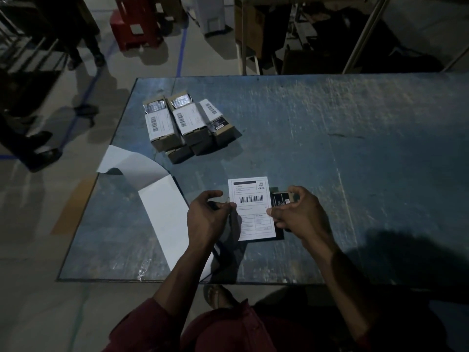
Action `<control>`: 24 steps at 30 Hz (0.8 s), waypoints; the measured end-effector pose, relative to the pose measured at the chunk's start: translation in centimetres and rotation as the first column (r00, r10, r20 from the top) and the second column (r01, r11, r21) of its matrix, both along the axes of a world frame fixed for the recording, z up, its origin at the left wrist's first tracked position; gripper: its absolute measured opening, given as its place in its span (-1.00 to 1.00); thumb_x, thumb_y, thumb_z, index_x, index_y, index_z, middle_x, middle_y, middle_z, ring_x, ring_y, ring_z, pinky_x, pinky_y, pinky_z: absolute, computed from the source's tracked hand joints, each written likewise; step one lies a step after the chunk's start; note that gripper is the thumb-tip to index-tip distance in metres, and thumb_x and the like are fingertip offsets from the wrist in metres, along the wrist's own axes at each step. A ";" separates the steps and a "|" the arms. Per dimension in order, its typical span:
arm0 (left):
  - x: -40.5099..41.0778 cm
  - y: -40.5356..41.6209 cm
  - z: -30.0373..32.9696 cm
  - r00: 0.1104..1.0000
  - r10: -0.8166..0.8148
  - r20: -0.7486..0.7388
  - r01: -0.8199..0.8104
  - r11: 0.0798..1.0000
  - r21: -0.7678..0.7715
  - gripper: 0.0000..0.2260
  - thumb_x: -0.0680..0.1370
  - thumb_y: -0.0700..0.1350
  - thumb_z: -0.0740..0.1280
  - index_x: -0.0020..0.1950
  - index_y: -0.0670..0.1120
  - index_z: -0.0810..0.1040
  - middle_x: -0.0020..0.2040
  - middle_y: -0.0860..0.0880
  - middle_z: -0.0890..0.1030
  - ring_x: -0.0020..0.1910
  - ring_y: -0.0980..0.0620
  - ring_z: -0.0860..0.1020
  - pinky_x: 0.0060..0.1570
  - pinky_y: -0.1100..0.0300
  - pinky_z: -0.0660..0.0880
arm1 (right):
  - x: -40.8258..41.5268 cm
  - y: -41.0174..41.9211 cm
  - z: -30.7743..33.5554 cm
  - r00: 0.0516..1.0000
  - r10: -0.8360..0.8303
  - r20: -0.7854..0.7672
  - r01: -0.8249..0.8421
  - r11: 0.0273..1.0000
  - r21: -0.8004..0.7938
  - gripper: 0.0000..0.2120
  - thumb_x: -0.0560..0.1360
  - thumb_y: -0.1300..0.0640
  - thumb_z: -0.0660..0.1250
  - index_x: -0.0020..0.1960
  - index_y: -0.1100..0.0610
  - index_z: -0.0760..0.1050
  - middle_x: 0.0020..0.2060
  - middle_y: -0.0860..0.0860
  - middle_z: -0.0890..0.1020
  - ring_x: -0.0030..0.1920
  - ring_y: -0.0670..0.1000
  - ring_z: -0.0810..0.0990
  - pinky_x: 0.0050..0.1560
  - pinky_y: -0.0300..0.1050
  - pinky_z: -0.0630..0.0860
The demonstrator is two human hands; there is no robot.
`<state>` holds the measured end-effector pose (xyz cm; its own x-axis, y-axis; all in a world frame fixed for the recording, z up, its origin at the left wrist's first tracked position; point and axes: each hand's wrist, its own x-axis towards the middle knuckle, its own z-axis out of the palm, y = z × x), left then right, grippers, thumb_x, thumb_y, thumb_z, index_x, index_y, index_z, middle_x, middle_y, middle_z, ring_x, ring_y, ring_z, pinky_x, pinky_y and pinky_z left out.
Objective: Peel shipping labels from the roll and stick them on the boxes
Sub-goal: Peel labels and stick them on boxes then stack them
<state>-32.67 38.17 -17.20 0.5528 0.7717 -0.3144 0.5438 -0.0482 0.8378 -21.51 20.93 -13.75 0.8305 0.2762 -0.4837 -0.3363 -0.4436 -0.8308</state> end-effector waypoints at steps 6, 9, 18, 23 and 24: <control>0.3 0.0 -0.2 1.000 -0.012 -0.029 0.014 0.998 0.069 -0.65 0.43 0.06 0.58 0.19 0.10 0.64 -0.20 0.11 0.74 -0.18 0.13 0.70 -0.01 -0.03 0.66 | 0.0 0.3 0.2 0.999 -0.016 0.038 0.017 1.000 -0.024 -0.16 0.40 0.37 0.60 0.55 0.15 0.27 -0.17 0.03 0.68 -0.24 -0.01 0.69 -0.48 -0.34 0.51; 0.6 0.0 -0.3 0.999 -0.014 -0.037 0.018 0.995 0.095 -0.65 0.44 0.06 0.57 0.20 0.11 0.64 -0.17 0.12 0.73 -0.15 0.11 0.70 0.01 -0.03 0.66 | 0.1 0.4 0.0 0.998 -0.017 0.063 0.019 0.999 -0.043 -0.15 0.38 0.38 0.61 0.53 0.14 0.27 -0.15 0.05 0.68 -0.21 -0.03 0.68 -0.47 -0.35 0.53; 0.8 0.3 -0.8 0.998 -0.013 -0.056 0.022 0.987 0.161 -0.66 0.45 0.04 0.56 0.20 0.05 0.66 -0.11 0.07 0.75 -0.12 0.08 0.70 0.00 0.09 0.63 | 0.1 0.6 -0.2 0.990 0.038 0.139 -0.023 0.995 -0.102 -0.23 0.37 0.35 0.62 0.47 0.13 0.34 -0.15 0.05 0.69 -0.20 -0.04 0.68 -0.48 -0.41 0.48; 0.4 0.1 -1.0 0.999 -0.022 -0.026 0.026 0.985 0.168 -0.66 0.45 0.03 0.57 0.20 0.02 0.67 -0.14 0.07 0.74 -0.16 0.11 0.69 -0.05 0.08 0.64 | 0.2 0.4 -0.7 0.980 0.077 0.181 -0.052 0.989 -0.139 -0.25 0.38 0.32 0.62 0.46 0.13 0.35 -0.18 0.00 0.68 -0.19 -0.06 0.68 -0.48 -0.43 0.47; 0.3 0.0 -1.0 1.000 -0.024 -0.020 0.027 0.985 0.171 -0.66 0.45 0.03 0.58 0.20 0.02 0.67 -0.14 0.08 0.74 -0.17 0.11 0.69 -0.05 0.07 0.64 | 0.2 0.4 -0.8 0.978 0.083 0.189 -0.056 0.988 -0.146 -0.25 0.37 0.32 0.63 0.46 0.13 0.36 -0.18 -0.01 0.67 -0.19 -0.07 0.67 -0.48 -0.43 0.47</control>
<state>-32.40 38.20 -18.18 0.5684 0.8008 -0.1888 0.5556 -0.2043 0.8060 -21.32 21.34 -14.53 0.8935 0.2780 -0.3527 -0.1390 -0.5758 -0.8057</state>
